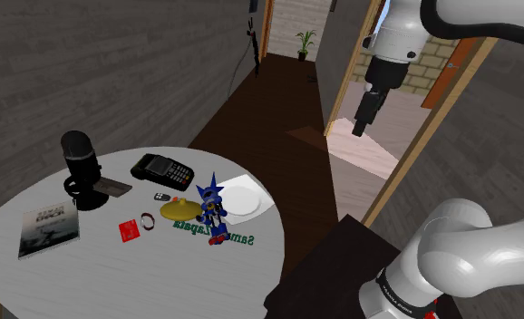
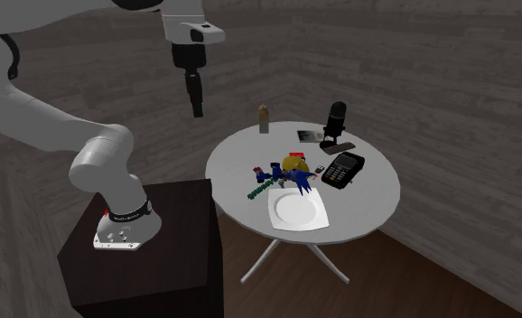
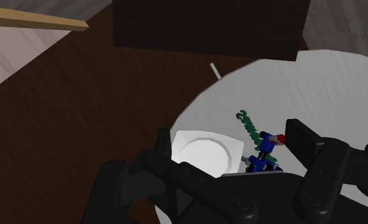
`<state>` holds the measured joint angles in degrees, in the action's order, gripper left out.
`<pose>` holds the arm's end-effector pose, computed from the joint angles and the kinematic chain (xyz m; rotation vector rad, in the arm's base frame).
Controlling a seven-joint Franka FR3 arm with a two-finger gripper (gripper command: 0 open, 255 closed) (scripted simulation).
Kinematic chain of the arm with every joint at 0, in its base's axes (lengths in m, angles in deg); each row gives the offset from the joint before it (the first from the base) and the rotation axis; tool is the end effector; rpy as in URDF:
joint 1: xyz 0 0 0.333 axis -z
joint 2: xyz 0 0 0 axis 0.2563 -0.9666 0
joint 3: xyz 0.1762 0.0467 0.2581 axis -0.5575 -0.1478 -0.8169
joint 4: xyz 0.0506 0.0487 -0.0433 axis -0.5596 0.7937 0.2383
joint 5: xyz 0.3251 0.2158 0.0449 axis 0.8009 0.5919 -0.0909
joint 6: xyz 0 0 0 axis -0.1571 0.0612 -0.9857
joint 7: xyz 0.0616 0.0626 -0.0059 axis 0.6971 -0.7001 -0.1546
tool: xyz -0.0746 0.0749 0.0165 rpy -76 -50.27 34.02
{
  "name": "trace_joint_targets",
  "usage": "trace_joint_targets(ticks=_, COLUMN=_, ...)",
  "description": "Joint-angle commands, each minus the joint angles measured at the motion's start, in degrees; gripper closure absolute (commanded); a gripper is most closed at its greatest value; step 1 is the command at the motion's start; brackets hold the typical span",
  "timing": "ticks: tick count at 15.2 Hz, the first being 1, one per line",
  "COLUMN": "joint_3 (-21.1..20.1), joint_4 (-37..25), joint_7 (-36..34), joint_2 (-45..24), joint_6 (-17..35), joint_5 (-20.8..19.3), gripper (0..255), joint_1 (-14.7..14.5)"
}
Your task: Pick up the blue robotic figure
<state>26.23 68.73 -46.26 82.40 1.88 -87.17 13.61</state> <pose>0.2834 -0.0124 0.6201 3.1093 0.2299 -0.0412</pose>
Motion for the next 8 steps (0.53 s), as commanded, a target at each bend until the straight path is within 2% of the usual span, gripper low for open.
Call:
trace_joint_targets(ticks=1, joint_3=0.0, joint_4=0.0, joint_7=0.0, joint_2=0.0, joint_6=0.0, joint_5=0.0, gripper=0, joint_1=0.0)
trace_joint_targets(ticks=8, joint_3=-1.9, joint_4=11.8, joint_7=-6.1, joint_2=-1.1, joint_6=16.0, joint_5=4.9, gripper=0, joint_1=-0.2)
